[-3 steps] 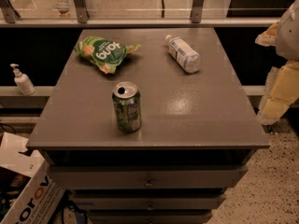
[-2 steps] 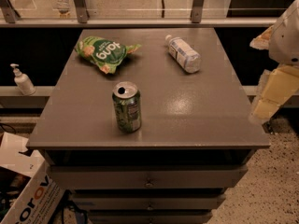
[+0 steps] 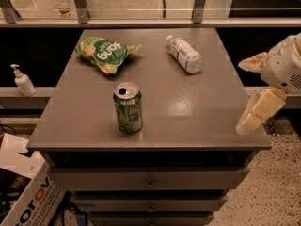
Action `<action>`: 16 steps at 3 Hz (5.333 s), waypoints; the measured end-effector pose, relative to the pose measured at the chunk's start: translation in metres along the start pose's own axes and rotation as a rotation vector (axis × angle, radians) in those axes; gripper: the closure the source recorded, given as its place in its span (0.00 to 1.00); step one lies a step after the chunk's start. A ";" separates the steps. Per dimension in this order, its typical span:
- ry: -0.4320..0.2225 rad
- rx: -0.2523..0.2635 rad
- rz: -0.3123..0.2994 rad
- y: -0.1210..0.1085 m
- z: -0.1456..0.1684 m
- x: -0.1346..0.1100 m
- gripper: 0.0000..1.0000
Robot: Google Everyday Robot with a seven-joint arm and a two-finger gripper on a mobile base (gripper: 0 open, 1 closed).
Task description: Move green can near blue plastic bottle
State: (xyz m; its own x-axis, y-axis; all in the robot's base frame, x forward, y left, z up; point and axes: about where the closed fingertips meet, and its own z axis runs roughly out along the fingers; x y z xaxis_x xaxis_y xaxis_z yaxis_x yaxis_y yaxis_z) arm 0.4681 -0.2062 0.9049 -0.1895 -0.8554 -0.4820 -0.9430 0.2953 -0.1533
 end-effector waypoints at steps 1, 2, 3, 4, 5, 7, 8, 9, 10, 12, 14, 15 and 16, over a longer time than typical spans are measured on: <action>-0.176 -0.068 0.011 0.012 0.023 -0.001 0.00; -0.354 -0.138 0.013 0.029 0.039 -0.013 0.00; -0.504 -0.205 -0.009 0.048 0.055 -0.027 0.00; -0.649 -0.272 -0.053 0.068 0.064 -0.054 0.00; -0.649 -0.273 -0.054 0.068 0.064 -0.054 0.00; -0.779 -0.269 -0.150 0.071 0.087 -0.115 0.00; -0.823 -0.273 -0.200 0.076 0.108 -0.140 0.00; -0.860 -0.286 -0.213 0.085 0.133 -0.155 0.00; -0.891 -0.298 -0.203 0.091 0.148 -0.170 0.00; -0.942 -0.295 -0.157 0.092 0.159 -0.201 0.18; -0.950 -0.262 -0.088 0.085 0.157 -0.200 0.65; -0.946 -0.216 -0.060 0.070 0.141 -0.189 0.88; -0.938 -0.138 -0.030 0.045 0.112 -0.165 1.00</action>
Offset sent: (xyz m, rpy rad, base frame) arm -0.0265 0.0546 -0.0397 0.5911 0.0282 0.1776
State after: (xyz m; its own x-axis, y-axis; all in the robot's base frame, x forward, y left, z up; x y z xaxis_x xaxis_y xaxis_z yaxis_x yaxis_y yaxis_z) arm 0.4876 -0.0043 0.8813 0.0756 -0.1528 -0.9854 -0.9794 0.1744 -0.1022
